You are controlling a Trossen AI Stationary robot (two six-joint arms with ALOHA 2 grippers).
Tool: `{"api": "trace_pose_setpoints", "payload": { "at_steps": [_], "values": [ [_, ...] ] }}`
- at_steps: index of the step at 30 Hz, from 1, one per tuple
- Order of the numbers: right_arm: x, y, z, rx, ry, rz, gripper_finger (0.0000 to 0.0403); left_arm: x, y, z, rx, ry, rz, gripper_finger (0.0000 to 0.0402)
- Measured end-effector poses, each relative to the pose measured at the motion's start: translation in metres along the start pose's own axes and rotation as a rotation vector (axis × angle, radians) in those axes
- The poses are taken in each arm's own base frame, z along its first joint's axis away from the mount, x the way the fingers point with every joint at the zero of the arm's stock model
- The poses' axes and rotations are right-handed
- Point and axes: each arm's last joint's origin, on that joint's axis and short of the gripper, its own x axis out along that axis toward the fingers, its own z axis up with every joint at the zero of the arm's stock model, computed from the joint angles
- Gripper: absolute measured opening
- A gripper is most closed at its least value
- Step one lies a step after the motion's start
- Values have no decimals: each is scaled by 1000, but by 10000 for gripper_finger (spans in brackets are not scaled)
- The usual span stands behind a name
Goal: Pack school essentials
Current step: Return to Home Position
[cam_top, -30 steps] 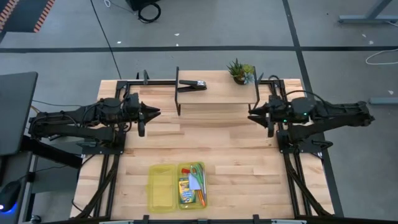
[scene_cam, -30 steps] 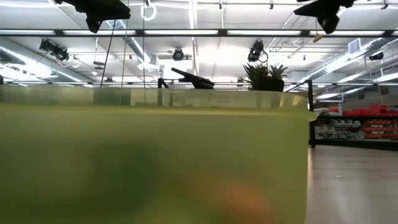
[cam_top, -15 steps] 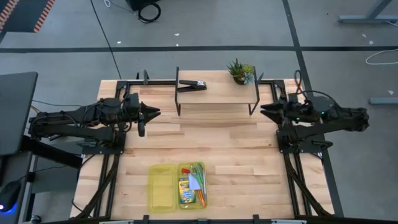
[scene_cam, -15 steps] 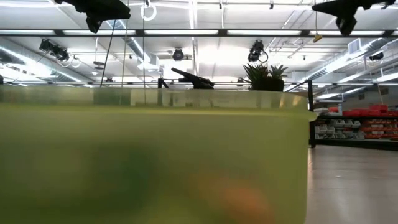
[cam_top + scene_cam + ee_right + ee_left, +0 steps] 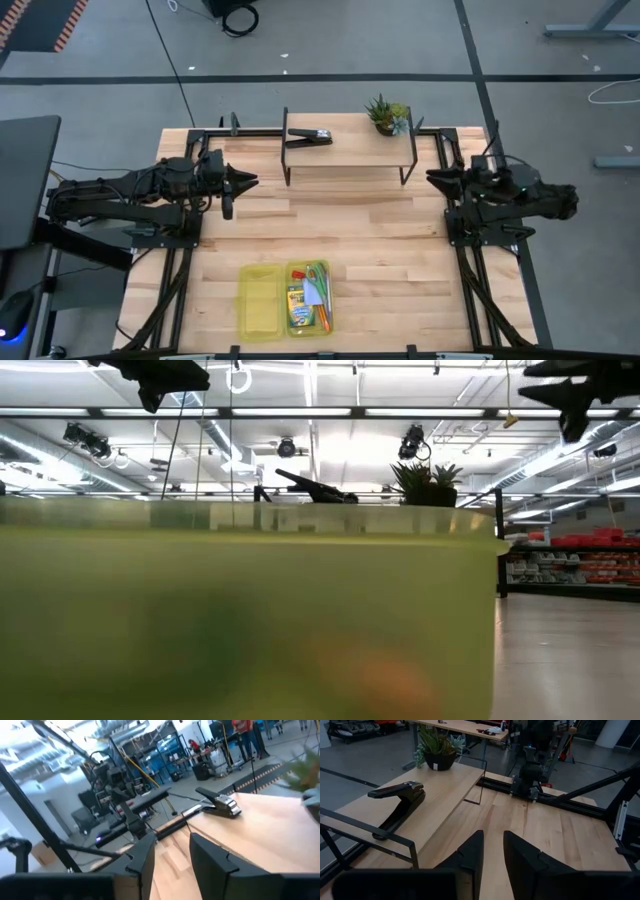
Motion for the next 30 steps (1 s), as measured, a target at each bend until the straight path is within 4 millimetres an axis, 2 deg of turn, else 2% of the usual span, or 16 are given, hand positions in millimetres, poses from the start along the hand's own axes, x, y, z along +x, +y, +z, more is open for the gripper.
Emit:
{"api": "trace_pose_setpoints", "payload": {
  "at_steps": [3,8,15,24,30],
  "values": [
    [9,-3,-15,20,-9,2,120,0,0,0,0,0,0,82],
    [16,-6,-28,43,-20,6,102,0,0,0,0,0,0,87],
    [25,-8,-41,104,-116,53,83,0,0,0,1,0,0,84],
    [35,-20,-75,199,-220,118,69,0,0,0,0,0,0,85],
    [37,-23,-79,241,-209,11,66,0,0,0,1,0,0,89]
  ]
}}
